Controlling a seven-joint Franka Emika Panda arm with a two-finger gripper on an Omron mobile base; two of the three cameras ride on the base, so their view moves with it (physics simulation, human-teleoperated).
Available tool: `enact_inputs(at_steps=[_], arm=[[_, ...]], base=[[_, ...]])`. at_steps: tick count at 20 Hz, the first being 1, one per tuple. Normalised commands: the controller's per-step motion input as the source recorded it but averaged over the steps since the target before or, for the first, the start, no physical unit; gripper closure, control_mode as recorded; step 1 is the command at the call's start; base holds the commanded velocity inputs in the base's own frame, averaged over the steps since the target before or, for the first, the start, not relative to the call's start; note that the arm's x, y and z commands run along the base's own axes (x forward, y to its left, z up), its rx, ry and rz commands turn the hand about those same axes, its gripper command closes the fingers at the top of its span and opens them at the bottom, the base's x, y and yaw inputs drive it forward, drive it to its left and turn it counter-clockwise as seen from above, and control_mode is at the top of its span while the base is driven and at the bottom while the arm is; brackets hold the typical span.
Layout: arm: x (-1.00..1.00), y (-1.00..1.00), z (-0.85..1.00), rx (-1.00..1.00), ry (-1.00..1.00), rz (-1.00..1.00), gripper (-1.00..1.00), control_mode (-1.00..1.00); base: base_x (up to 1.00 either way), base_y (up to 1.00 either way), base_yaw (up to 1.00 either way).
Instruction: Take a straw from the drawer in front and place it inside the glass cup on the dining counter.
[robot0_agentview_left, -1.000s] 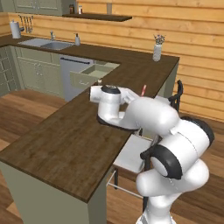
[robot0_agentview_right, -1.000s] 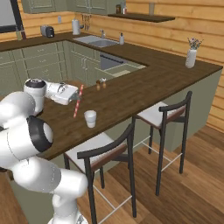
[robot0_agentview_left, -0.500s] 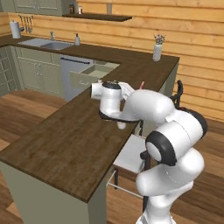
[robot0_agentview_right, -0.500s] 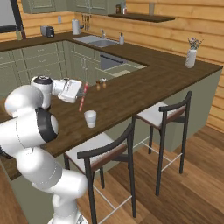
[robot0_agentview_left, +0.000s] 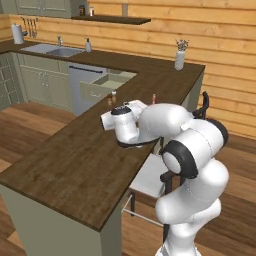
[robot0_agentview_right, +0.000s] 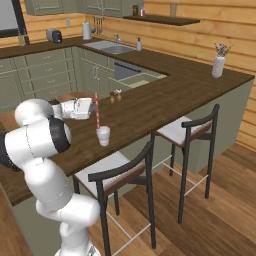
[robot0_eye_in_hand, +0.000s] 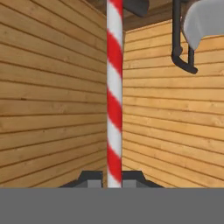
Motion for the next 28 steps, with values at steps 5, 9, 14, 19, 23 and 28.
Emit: enact_inputs(at_steps=[5,9,14,19,23,28], arm=[[0.18,0.02,-0.13,0.00,-0.02,0.00,1.00,-1.00],[0.17,0.21,0.00,0.00,0.00,0.00,1.00,-1.00],[0.16,0.33,0.00,-0.03,0.00,0.00,1.00,-1.00],[0.27,0.05,-0.18,-0.01,0.00,0.00,1.00,-1.00],[0.32,0.00,-0.26,0.00,0.00,0.02,1.00,-1.00],[0.23,0.00,-0.28,0.00,0.00,0.02,1.00,-1.00]], base=[[0.00,0.00,0.00],[0.00,0.00,0.00],[0.00,0.00,0.00],[0.00,0.00,0.00],[0.00,0.00,0.00],[0.00,0.00,0.00]])
